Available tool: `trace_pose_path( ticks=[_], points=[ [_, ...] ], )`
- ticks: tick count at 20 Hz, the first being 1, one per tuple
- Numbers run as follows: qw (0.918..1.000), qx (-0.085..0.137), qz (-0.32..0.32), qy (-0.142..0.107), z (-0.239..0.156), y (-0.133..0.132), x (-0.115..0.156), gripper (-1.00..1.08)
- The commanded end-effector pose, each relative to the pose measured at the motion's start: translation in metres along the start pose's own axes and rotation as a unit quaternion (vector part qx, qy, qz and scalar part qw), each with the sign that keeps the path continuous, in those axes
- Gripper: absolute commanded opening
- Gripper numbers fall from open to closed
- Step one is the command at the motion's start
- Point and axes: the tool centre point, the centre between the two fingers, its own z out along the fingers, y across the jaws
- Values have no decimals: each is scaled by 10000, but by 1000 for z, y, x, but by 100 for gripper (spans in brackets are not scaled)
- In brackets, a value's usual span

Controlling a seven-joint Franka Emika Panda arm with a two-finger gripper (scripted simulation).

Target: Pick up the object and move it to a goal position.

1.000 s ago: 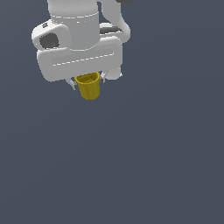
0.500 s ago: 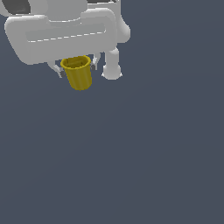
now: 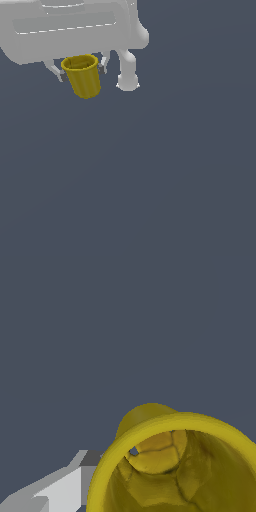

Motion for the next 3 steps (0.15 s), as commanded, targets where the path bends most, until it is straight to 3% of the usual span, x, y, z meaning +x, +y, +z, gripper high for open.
trace_pose_path(
  ticks=[1,3],
  points=[
    [10000,-4,-1,6,-3,1,0,-100],
    [10000,-4,-1,6,-3,1,1,-100]
  ],
)
